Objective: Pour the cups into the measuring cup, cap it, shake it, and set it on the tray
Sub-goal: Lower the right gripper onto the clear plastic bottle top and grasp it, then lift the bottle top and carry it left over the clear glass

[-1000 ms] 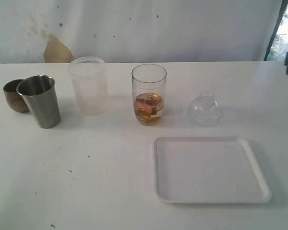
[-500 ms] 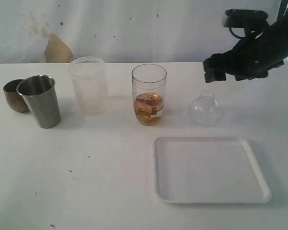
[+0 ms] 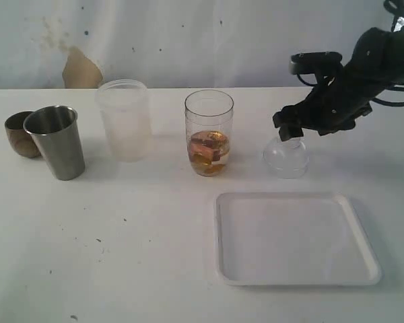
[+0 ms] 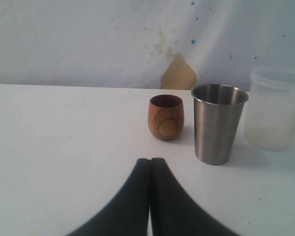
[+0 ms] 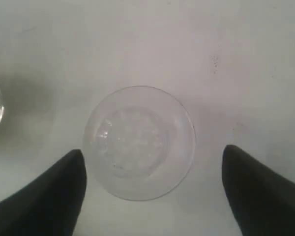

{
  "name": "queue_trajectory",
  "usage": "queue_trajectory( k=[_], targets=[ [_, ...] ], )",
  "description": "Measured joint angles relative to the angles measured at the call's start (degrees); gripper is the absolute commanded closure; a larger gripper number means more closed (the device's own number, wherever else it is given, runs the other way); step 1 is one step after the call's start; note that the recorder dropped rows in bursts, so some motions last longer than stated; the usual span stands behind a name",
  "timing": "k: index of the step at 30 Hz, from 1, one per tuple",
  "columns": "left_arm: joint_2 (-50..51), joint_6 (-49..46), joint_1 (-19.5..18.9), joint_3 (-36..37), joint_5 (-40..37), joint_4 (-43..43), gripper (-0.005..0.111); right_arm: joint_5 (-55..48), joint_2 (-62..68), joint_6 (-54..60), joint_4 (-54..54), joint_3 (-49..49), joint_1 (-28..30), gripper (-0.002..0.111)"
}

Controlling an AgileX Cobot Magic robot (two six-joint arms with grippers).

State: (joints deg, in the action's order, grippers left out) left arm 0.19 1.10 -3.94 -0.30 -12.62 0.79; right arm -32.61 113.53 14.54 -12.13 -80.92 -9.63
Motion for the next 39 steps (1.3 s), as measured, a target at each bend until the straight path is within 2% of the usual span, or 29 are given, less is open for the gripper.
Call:
queue_trajectory(
  k=[6,18,23,26,31,39],
  targets=[
    [0.0,0.0,0.0,0.0,0.0,0.0,0.107,2.0,2.5,2.3,0.0,0.0,-0.7,0.039],
    [0.0,0.0,0.0,0.0,0.0,0.0,0.107,4.2,3.5,5.3,-0.9,-0.1,-2.4,0.052],
    [0.0,0.0,0.0,0.0,0.0,0.0,0.107,4.8,3.9,5.5,-0.9,-0.2,-2.4,0.081],
    [0.0,0.0,0.0,0.0,0.0,0.0,0.107,5.0,3.9,5.5,-0.9,-0.4,-2.4,0.108],
    [0.0,0.0,0.0,0.0,0.0,0.0,0.107,3.6,3.6,5.6,-0.5,-0.5,-2.4,0.108],
    [0.0,0.0,0.0,0.0,0.0,0.0,0.107,2.5,-4.9,5.7,-0.1,-0.5,-2.4,0.108]
  ],
)
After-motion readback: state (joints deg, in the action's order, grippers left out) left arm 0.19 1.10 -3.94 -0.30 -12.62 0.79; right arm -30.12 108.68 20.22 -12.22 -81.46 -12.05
